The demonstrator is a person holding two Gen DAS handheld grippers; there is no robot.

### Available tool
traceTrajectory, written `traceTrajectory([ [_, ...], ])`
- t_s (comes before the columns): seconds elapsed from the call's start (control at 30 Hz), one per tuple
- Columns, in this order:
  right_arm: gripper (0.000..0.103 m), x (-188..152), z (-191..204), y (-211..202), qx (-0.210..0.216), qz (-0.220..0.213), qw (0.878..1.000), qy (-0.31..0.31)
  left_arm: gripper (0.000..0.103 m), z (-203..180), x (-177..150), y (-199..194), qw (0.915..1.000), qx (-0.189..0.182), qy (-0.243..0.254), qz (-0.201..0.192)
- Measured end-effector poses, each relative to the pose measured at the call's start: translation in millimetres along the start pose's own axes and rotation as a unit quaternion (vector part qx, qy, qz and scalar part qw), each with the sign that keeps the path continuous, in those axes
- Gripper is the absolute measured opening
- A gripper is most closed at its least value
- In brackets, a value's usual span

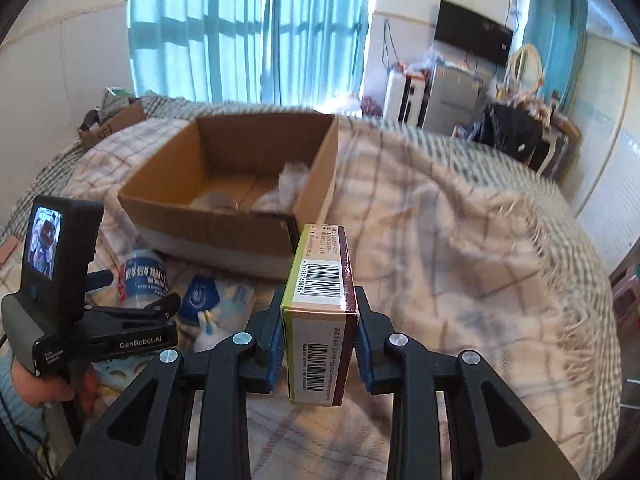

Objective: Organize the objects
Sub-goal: 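Grasp the clear water bottle with the left tool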

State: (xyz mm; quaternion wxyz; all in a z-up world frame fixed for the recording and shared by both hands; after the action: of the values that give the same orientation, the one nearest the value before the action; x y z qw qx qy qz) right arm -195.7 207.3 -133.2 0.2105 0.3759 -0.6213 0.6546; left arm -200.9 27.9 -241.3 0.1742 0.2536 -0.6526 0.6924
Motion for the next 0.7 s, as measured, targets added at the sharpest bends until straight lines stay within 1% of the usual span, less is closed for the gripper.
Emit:
traceTrajectory([
  [0.1,0.029,-3,0,3,0.011,0.003,1.000,0.005,0.103,-4,-5,10,0.9998,-0.001,0.010,0.015],
  [0.17,0.029,-4,1,5,0.012,0.004,1.000,0.006,0.103,-3,-6,11,0.9999,-0.009,0.003,0.014],
  [0.2,0.029,-5,1,6,0.013,0.005,1.000,0.008,0.099,-2,-6,10,0.9999,-0.014,0.000,0.009],
  [0.33,0.029,-13,2,5,0.010,0.008,1.000,0.013,0.093,-6,-11,0,0.9995,-0.027,0.015,-0.003],
  [0.37,0.029,-14,1,4,0.008,0.007,1.000,0.014,0.089,-7,-13,-3,0.9994,-0.031,0.018,-0.003],
  [0.4,0.029,-14,1,2,0.006,0.004,1.000,0.017,0.085,-7,-16,-8,0.9991,-0.037,0.021,-0.004],
  [0.47,0.029,-14,1,-4,0.002,-0.002,1.000,0.021,0.079,-6,-20,-20,0.9985,-0.047,0.025,-0.009],
  [0.6,0.029,-9,3,-21,-0.010,-0.019,1.000,0.020,0.075,-2,-25,-46,0.9971,-0.066,0.028,-0.025],
  [0.67,0.029,-6,6,-31,-0.011,-0.028,0.999,0.022,0.074,5,-27,-56,0.9969,-0.070,0.021,-0.031],
  [0.7,0.029,-4,8,-36,-0.011,-0.032,0.999,0.023,0.072,9,-29,-63,0.9965,-0.074,0.014,-0.036],
])
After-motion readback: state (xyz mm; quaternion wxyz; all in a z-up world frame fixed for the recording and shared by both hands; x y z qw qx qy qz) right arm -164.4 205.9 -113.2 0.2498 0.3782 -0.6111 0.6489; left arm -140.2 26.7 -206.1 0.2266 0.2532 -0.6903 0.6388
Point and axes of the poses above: each gripper's, at about its wrist camera, not at the fingertips, and y roughly the way its jaws point, z to its left, x to its top, the point moved 9 cm from there along y, roughly the way its jaws point, and after that the axes turned 5 degrees about -z, right-handed, at the moved point
